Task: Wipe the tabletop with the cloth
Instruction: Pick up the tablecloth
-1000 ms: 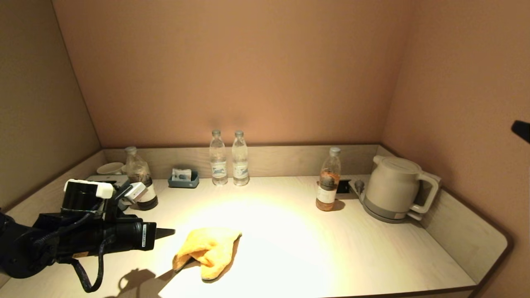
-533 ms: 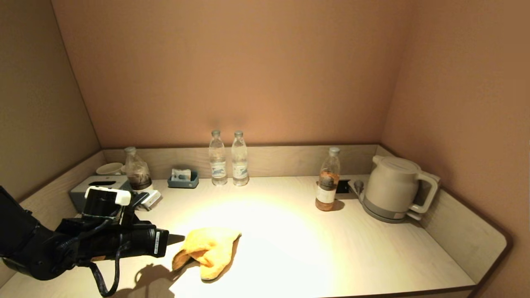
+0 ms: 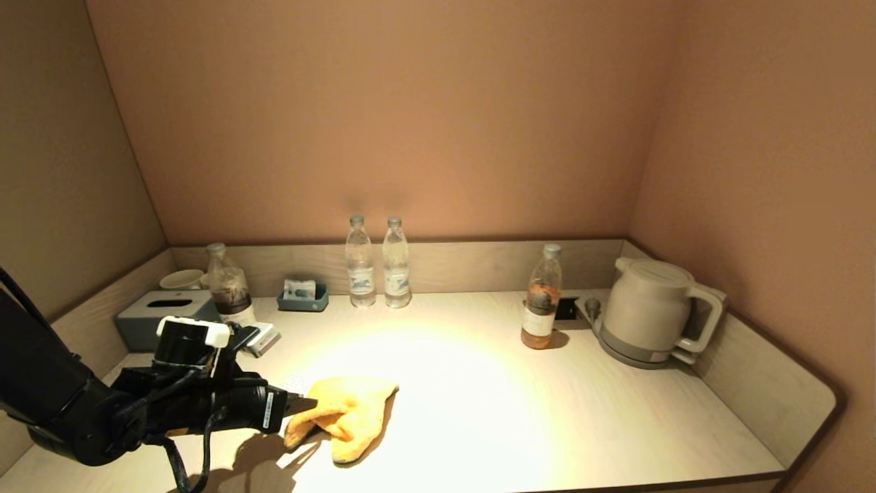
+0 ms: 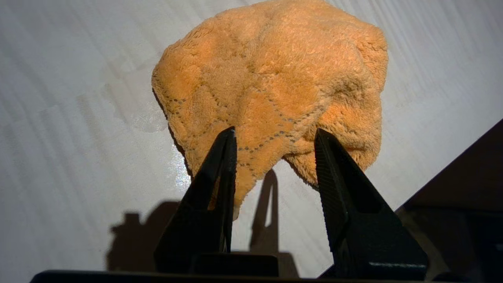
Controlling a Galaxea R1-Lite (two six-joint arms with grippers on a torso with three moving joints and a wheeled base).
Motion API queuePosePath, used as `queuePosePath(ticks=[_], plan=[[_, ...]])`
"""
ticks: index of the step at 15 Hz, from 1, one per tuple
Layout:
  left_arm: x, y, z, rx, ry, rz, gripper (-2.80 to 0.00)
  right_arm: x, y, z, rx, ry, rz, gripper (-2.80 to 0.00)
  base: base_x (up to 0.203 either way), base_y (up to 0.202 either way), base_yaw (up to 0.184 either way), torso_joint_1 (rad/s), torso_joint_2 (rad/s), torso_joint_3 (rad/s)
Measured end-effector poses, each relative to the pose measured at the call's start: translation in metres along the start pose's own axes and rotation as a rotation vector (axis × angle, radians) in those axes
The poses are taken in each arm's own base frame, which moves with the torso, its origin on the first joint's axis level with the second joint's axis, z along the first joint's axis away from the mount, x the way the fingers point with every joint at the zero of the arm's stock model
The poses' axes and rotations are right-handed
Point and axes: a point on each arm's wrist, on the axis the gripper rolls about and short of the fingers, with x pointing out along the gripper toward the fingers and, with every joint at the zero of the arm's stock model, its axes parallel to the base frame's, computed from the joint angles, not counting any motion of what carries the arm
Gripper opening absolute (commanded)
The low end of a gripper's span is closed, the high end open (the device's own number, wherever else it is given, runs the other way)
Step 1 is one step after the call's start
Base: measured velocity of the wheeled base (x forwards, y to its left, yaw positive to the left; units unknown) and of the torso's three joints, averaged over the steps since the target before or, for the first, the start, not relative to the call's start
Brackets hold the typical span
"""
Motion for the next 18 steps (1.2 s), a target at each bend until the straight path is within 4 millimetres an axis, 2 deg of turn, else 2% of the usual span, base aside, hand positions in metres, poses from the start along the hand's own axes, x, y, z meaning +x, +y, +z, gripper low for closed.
queuePosePath(ticks=[8, 15, 18], plan=[[0.006, -0.006, -0.002, 0.141, 0.014, -0.026, 0.00, -0.004, -0.003, -0.024, -0.020, 0.082, -0.043, -2.80, 0.000, 0.000, 0.000, 0.000, 0.00, 0.000], [0.018, -0.007, 0.001, 0.161, 0.017, -0.042, 0.00, -0.004, -0.002, -0.028, -0.006, 0.082, -0.138, -2.80, 0.000, 0.000, 0.000, 0.000, 0.00, 0.000], [0.023, -0.007, -0.002, 0.175, 0.029, -0.046, 0.00, -0.016, -0.002, -0.030, -0.008, 0.041, -0.210, -2.80, 0.000, 0.000, 0.000, 0.000, 0.00, 0.000]])
